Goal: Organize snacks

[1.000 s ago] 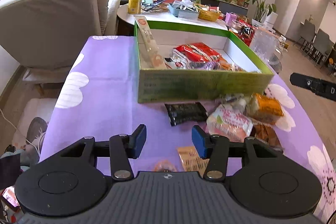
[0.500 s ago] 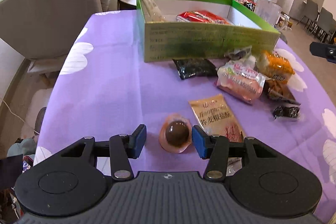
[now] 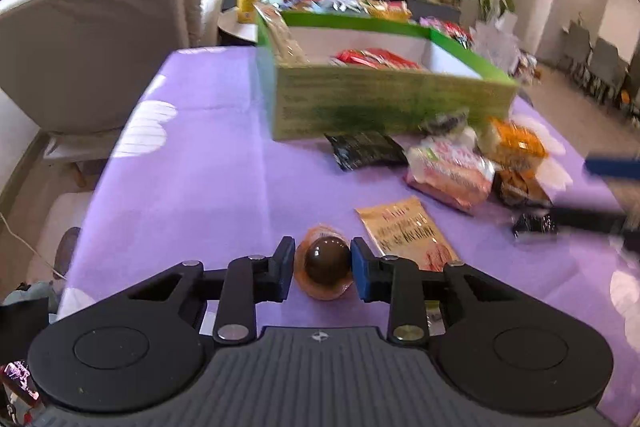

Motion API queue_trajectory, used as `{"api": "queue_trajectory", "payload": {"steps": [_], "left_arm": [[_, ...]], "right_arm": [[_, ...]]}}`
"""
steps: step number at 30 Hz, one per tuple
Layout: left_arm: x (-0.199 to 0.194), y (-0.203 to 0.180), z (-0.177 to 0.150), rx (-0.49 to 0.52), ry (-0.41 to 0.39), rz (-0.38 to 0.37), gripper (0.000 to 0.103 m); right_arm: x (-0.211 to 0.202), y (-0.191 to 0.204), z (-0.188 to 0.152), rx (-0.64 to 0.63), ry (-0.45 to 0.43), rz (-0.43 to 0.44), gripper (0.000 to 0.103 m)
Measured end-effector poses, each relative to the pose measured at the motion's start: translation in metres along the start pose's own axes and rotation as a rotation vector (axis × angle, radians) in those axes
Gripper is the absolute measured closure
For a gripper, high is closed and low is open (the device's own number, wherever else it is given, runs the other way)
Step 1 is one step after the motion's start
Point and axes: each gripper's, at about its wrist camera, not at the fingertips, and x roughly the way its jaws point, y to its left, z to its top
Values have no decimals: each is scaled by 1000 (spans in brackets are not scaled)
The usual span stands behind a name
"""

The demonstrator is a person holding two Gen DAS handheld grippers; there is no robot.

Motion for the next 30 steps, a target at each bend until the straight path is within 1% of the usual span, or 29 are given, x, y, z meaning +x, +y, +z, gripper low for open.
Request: {"api": "queue_trajectory", "payload": {"steps": [4,8,12,18,22,25,27,30], "left_arm": [[-14,8,6,0,-48,16,75],[-23,17,11,-15,-75,26,75],[-26,24,11,-25,-75,38,75],[-24,28,9,-36,-63,47,75],[-23,27,9,-40,-57,48,75],[-22,27,8,-40,-50,51,75],[-21,27,8,-46,-47,53,75],[-20,26,8,-52,-45,52,75]], "right_arm": [[19,23,-5,-30,61,51,35],[34,42,-3,-53,88,83,35],[43,53,-3,-76,111,78,35],[59,57,-6,-48,161,57,35],[68,60,-9,-58,189,70,36],[65,60,-9,-53,170,87,36],[63,61,-8,-60,161,89,50],[61,58,-9,-61,154,113,53]]}}
